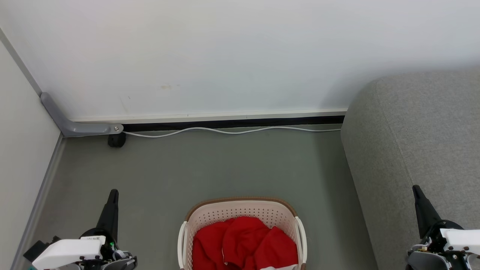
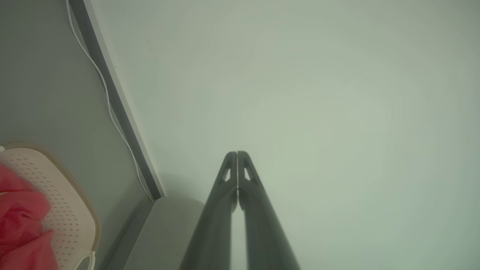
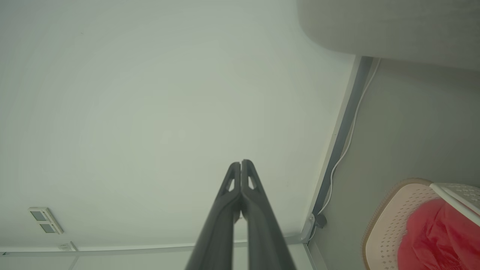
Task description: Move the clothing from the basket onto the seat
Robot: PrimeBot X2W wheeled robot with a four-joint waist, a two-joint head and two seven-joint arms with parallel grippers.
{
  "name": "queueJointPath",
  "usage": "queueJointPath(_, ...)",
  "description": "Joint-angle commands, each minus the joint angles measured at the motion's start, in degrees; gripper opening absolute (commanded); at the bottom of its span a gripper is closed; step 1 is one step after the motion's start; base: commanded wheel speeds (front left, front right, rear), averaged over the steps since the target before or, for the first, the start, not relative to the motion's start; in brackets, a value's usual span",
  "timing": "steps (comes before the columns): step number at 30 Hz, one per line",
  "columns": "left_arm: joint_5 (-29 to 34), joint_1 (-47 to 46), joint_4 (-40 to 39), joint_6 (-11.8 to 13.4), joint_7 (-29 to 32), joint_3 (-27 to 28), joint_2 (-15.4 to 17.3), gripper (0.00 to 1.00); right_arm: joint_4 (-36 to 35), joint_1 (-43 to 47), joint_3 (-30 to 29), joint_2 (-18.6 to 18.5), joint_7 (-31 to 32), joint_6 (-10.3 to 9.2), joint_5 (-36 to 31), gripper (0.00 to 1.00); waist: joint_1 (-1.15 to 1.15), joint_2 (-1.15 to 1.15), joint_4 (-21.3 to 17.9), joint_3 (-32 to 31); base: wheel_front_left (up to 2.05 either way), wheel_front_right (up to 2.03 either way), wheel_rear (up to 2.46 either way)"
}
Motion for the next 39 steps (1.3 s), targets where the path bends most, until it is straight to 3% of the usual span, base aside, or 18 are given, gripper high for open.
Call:
queueJointPath(1,-0.22,-3.31,-1.69,-0.43,0.34,1.86,0.99,0.00,-1.78,-2.09,0.99,-0.57,0.43,0.09,0.66,0.00,0.00,0.00,0.00,0.00,0.00,0.00,0.00)
queueJointPath(39,-0.23,-3.31,-1.69,-0.43,0.34,1.85,0.99,0.00,-1.78,-2.09,0.99,-0.57,0.43,0.09,0.66,0.00,0.00,0.00,0.00,0.00,0.00,0.00,0.00)
